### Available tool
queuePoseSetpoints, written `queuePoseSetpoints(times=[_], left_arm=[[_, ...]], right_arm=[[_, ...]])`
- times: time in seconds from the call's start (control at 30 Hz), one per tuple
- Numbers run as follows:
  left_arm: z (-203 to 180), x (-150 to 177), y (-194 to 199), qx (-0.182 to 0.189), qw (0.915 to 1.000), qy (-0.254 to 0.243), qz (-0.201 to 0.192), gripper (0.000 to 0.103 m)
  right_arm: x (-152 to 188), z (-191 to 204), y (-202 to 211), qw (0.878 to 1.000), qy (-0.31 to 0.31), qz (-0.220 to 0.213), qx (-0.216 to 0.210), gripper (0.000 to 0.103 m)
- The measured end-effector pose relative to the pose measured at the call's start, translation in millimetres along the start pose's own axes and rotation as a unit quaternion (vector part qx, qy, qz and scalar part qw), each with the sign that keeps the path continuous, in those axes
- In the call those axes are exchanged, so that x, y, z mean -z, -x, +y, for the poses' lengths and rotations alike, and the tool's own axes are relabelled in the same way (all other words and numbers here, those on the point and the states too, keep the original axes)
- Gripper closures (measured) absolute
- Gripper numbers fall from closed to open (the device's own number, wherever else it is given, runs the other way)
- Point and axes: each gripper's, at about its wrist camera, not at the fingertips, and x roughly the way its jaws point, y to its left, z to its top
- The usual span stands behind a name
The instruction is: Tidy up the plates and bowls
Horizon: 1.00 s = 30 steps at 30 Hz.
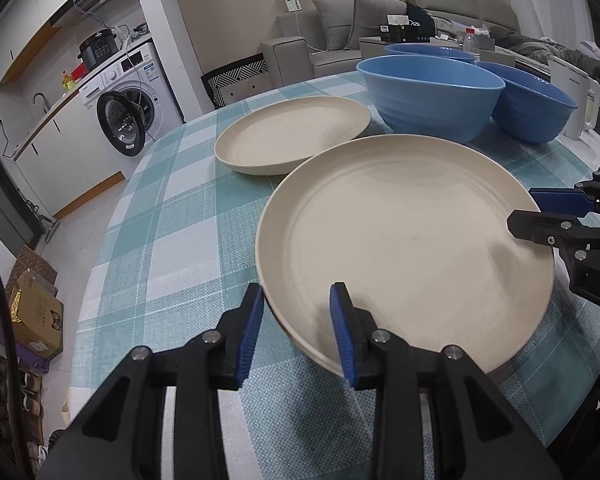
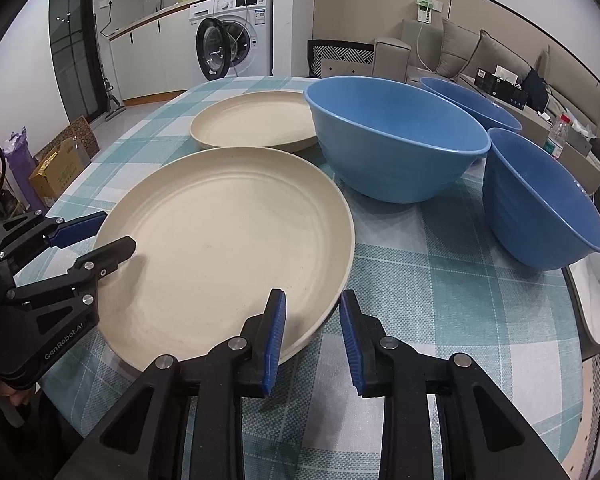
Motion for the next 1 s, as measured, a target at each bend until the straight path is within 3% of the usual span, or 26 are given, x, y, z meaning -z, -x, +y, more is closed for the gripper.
queuePoseSetpoints(times=[0.27, 0.43, 0.57, 0.63, 0.77, 1.0], left_arm=[[0.5, 0.6, -0.5, 0.003, 1.0000, 0.001, 0.001, 0.069], [1.7, -0.1, -0.4, 0.013, 0.9999, 0.004, 0.002, 0.063], [5.9, -2.0, 0.2, 0.031, 0.9994, 0.016, 0.004, 0.060], [8.2, -3.1, 2.6, 0.038, 0.9991, 0.021, 0.001, 0.053], [12.1, -5.6, 8.7, 0.042, 0.9987, 0.028, -0.006, 0.051], [28.3, -11.1, 20.7, 0.054, 0.9965, 0.059, -0.022, 0.044]], right_arm=[[0.2, -2.5, -0.3, 1.000, -0.001, 0.001, -0.005, 0.075], [-0.2, -5.0, -1.3, 1.000, -0.006, 0.001, -0.018, 0.070], [-1.9, -5.9, 2.7, 1.000, -0.006, -0.006, -0.030, 0.059], [-3.4, -5.8, 6.6, 0.999, -0.007, -0.013, -0.032, 0.049], [-7.3, -7.4, 16.6, 0.999, -0.015, -0.029, -0.039, 0.030], [-20.8, -1.8, 44.0, 0.996, -0.006, -0.080, -0.047, 0.015]])
